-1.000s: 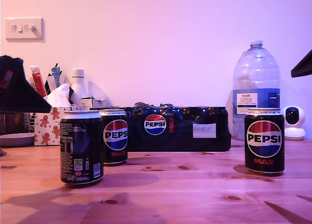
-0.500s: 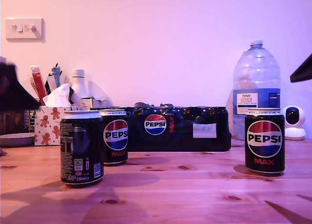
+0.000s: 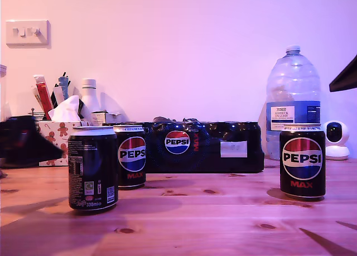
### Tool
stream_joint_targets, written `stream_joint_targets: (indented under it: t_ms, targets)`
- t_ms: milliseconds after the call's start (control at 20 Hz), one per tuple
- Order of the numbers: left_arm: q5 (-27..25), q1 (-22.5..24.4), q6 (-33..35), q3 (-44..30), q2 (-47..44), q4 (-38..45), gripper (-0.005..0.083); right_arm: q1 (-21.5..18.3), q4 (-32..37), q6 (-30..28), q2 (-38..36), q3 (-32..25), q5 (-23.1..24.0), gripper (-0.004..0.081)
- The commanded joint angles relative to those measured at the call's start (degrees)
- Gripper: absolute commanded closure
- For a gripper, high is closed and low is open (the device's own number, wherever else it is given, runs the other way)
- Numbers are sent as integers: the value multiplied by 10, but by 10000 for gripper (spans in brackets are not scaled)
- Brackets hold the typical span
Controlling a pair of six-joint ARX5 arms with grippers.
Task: Stack up the Pepsi cans on top of each other
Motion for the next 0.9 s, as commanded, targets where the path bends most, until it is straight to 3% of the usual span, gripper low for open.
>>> stream_joint_targets:
  t_ms: [0,250,850]
  targets:
    - [21,0,-5,21,28,9,-9,2,4,-1,3,-4,0,307]
    - [54,-25,-5,53,81,9,-9,2,4,-1,3,-4,7,307]
    - [38,-165,-38,53,82,-7,-9,2,4,-1,3,-4,16,307]
